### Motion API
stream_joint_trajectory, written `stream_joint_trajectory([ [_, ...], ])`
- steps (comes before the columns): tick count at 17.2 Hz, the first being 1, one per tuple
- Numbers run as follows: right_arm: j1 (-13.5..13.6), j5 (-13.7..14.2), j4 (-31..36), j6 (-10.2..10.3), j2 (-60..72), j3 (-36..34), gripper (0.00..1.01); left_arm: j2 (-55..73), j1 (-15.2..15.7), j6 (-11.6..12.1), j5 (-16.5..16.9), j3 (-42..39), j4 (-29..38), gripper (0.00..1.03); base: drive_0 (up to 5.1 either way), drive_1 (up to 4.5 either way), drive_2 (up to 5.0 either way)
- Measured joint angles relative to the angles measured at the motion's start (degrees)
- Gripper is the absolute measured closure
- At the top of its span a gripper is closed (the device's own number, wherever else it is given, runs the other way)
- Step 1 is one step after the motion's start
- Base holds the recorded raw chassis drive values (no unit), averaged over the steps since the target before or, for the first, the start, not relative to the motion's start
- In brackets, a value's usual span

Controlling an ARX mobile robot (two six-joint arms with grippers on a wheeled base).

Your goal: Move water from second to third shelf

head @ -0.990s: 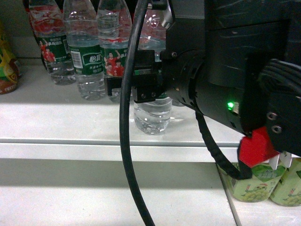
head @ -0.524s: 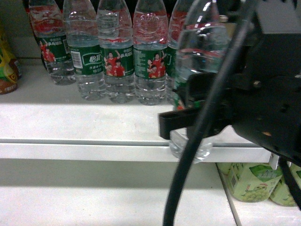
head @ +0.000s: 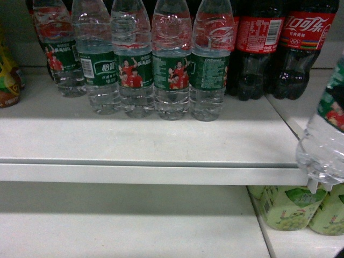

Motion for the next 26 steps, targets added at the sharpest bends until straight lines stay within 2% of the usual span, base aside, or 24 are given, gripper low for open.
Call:
stream_joint_trajectory([
  [3, -6.8, -1.3, -1.7, 0.1, -7.3, -4.0, 0.61, 0.0, 0.0, 0.0, 0.0, 0.0, 0.0, 0.05, 0.0, 0.0, 0.0],
  [5, -11.4, -3.5, -4.1, 0.4, -12.2, -5.5, 0.61, 0.0, 0.0, 0.0, 0.0, 0.0, 0.0, 0.05, 0.0, 0.0, 0.0],
  [10, -22.2, -9.0, -14.5, 2.8, -29.0, -10.2, 0.61, 0.0, 0.0, 0.0, 0.0, 0.0, 0.0, 0.05, 0.0, 0.0, 0.0],
  [12, -25.8, -12.2, -18.3, 3.9, -35.1, -11.6, 0.61, 0.0, 0.0, 0.0, 0.0, 0.0, 0.0, 0.05, 0.0, 0.0, 0.0],
  [14, -28.2, -15.1, -22.2, 4.9, -39.7, -12.1, 0.61, 0.0, 0.0, 0.0, 0.0, 0.0, 0.0, 0.05, 0.0, 0.0, 0.0],
  [15, -28.9, -16.0, -23.3, 5.3, -41.8, -12.2, 0.61, 0.0, 0.0, 0.0, 0.0, 0.0, 0.0, 0.05, 0.0, 0.0, 0.0],
  [19, -29.2, -16.7, -25.6, 5.8, -45.2, -12.2, 0.61, 0.0, 0.0, 0.0, 0.0, 0.0, 0.0, 0.05, 0.0, 0.0, 0.0],
  [26, -29.9, -17.2, -25.6, 6.3, -45.3, -12.2, 0.61, 0.0, 0.0, 0.0, 0.0, 0.0, 0.0, 0.05, 0.0, 0.0, 0.0],
])
